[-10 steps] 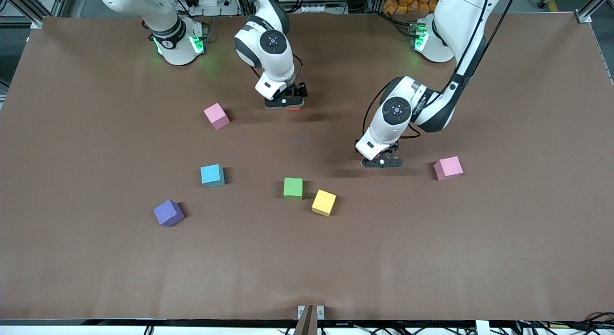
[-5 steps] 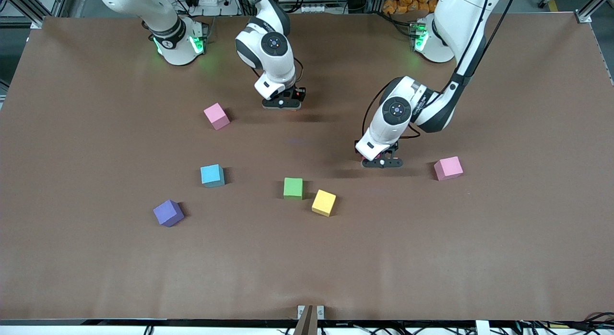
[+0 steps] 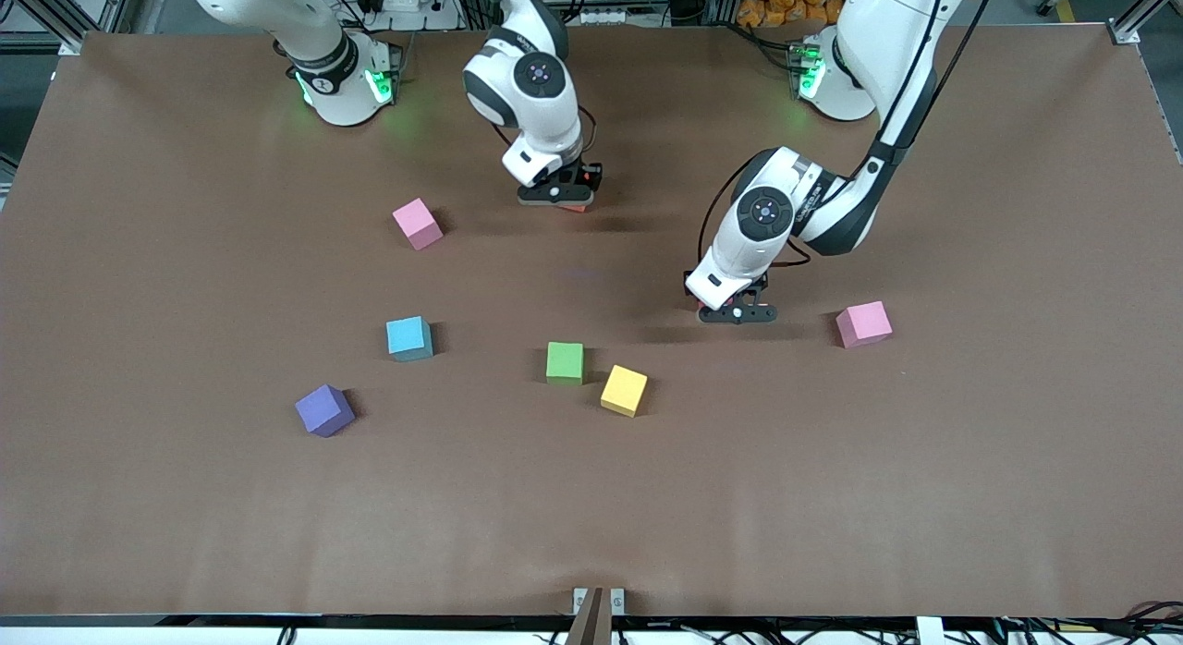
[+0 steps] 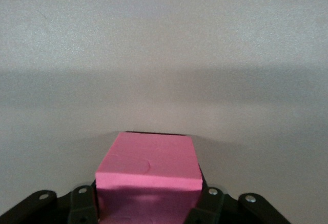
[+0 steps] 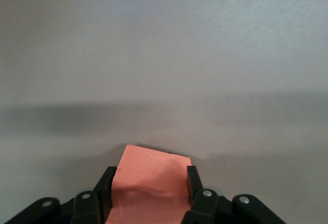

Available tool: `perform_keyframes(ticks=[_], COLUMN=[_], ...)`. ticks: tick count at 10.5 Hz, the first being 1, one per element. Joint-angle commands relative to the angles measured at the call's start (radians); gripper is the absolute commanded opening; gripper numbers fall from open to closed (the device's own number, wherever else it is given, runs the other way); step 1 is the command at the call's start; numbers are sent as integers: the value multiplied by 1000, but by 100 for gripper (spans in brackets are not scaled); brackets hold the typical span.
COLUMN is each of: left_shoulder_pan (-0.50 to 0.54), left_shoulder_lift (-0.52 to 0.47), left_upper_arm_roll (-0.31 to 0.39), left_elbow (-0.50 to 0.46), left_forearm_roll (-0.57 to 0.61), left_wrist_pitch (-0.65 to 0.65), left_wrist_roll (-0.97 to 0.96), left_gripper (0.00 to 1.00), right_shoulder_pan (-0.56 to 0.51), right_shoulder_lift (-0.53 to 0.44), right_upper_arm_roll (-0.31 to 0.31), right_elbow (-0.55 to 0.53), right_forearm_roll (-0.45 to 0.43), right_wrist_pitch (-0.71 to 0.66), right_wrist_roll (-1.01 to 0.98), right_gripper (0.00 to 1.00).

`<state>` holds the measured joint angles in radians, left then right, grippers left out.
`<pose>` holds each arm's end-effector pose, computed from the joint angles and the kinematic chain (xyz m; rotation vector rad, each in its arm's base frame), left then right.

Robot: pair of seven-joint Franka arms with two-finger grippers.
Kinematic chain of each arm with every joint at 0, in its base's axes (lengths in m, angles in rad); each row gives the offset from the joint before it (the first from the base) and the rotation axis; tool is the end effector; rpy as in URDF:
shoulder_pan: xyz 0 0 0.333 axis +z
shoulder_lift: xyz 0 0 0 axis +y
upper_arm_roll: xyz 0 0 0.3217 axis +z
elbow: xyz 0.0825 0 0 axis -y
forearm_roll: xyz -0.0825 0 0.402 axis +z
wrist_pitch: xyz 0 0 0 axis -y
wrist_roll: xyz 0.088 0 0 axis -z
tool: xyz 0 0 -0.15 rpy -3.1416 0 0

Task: Arrange blocks into number 1
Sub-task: 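Carry the orange cube to the table middle and set it down with the right gripper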

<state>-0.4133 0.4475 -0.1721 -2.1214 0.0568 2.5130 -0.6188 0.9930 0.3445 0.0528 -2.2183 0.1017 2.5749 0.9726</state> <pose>0.4828 -0.3242 0.1433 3.1323 0.0023 -0.0995 0.2817 0.4900 0.1679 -3.0914 0.0240 0.0856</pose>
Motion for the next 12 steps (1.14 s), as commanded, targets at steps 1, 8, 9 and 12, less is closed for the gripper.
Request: perform_keyframes(ticks=[1,8,9,12], left_shoulder_pan=[5,7,7,7], left_shoulder_lift=[-9,-12,-15,-16], left_upper_arm_roll=[-1,-1,-1,-1], left_elbow=[0,0,0,0], left_forearm_roll=[5,3,3,3], left_wrist_pitch=[3,3,1,1], left_wrist_roll=[-18,-15,-15,-18], left_gripper=[0,0,0,0], right_shoulder_pan=[19,98,98,84], right_shoulder_lift=[63,64,62,28], right_upper_arm_roll=[-5,-4,-4,-4], right_elbow=[83,83,83,83], right_forearm_roll=[-69,-71,-71,-71], right_wrist_pitch=[-12,-55,-55,-59], right_wrist_roll=[-8,49,51,80], right_gripper=[63,67,72,100])
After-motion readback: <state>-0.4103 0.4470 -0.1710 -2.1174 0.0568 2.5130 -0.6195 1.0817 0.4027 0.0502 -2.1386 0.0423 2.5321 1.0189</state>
